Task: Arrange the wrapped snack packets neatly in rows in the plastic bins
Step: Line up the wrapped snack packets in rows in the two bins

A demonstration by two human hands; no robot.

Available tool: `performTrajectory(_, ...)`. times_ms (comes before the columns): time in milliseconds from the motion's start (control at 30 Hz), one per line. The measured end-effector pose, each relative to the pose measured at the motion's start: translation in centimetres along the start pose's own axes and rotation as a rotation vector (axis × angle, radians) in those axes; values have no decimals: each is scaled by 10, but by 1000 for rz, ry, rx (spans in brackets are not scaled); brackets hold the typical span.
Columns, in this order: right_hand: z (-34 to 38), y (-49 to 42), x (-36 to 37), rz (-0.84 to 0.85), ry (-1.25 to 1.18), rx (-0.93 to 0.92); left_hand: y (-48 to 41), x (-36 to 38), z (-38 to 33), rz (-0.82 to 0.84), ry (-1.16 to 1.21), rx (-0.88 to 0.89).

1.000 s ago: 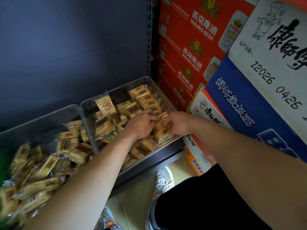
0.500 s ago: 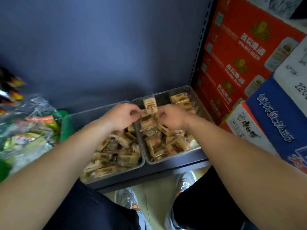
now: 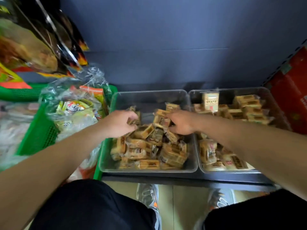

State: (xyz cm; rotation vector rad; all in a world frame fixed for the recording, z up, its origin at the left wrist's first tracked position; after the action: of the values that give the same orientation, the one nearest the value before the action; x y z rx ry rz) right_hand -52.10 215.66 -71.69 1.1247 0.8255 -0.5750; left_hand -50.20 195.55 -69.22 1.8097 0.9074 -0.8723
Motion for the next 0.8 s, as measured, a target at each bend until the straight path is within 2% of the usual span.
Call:
performTrajectory(200, 5, -57, 10, 37, 27, 26, -54, 31, 3, 59, 59, -13)
performTrajectory(267, 7, -72, 11, 8, 49, 12, -61, 25, 10, -59, 40, 3)
performTrajectory(367, 5, -86, 9, -13, -8, -5, -54, 0, 33, -345, -75, -34)
performTrajectory(400, 4, -90, 8, -12, -13, -13, -52, -2, 38, -346, -130, -63)
performTrajectory(467, 8, -95, 6, -18, -2, -30, -56, 8, 42, -211, -191, -139)
performTrajectory(567, 22, -99, 0, -53, -23, -87, -61, 29, 43, -46, -4, -275)
performTrajectory(667, 33, -103, -2, -31, -44, -111, -62, 26, 49, -161, 42, -288)
performTrajectory(800, 29, -103, -1, -33, -83, -121, -57, 22, 48, -269, 150, -184)
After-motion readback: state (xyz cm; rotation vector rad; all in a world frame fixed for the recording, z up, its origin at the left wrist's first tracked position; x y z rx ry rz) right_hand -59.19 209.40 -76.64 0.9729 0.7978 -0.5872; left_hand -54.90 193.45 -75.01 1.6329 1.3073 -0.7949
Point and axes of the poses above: each hand's wrist, its own y-axis away from the middle knuckle, its own x-axis out of the palm, z = x × y, the point moved 7 cm from there along -y, towards the middle knuckle, and after that the axes turned 9 degrees about x, right-handed, at the moved point
